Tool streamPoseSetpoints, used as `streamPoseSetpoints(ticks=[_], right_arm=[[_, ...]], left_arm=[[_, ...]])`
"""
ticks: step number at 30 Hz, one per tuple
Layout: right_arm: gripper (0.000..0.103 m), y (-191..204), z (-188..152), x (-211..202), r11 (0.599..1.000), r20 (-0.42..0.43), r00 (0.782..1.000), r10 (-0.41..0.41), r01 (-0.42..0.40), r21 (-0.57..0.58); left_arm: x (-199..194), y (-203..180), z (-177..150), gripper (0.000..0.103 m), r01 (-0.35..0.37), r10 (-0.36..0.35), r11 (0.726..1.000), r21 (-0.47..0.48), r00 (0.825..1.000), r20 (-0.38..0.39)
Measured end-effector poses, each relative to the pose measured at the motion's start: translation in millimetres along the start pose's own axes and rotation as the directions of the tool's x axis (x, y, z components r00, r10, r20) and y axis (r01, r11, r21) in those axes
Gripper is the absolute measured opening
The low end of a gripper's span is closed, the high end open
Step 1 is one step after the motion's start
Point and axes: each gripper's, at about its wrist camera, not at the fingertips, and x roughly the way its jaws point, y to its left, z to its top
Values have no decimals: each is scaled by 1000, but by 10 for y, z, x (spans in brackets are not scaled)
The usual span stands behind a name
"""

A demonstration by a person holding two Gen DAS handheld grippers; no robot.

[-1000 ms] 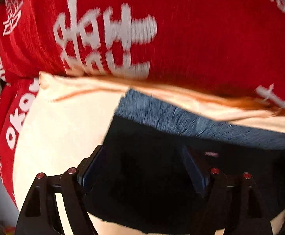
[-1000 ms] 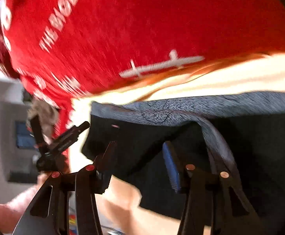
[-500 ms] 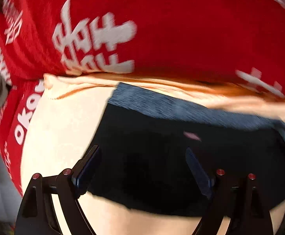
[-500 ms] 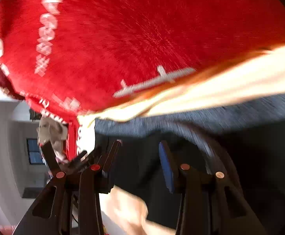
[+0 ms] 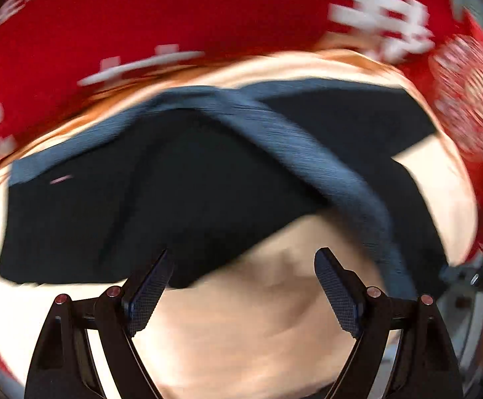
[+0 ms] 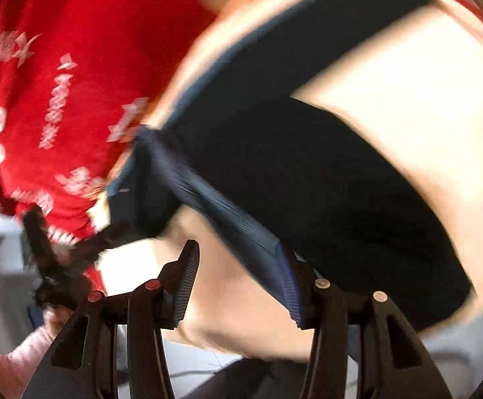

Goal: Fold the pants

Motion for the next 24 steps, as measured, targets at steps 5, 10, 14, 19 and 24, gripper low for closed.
streamPoseSetpoints(ticks=[5,10,14,19,24], right_arm=[[52,-852,-743,-319,981,60,996,-66,53,184],[52,-1373,-1218,-230,953,77,995,-56,31,301],[52,-1509,-1295,-72,957,83,997,-4,-20,288],[52,-1499,-1189,29,962,94,992,87,-108,250],[14,-1540,-1068,57,956,16,987,161,-160,247]], left_arm=[[153,-555,71,88,128,-128,992,14,992,-20],[377,-813,63,88,144,-139,985,95,989,-54],[506,-983,11,88,134,-126,984,120,989,-74],[650,-1149,-38,88,137,-127,985,108,987,-98],[750,-1254,-39,42,100,-87,991,90,987,-138]])
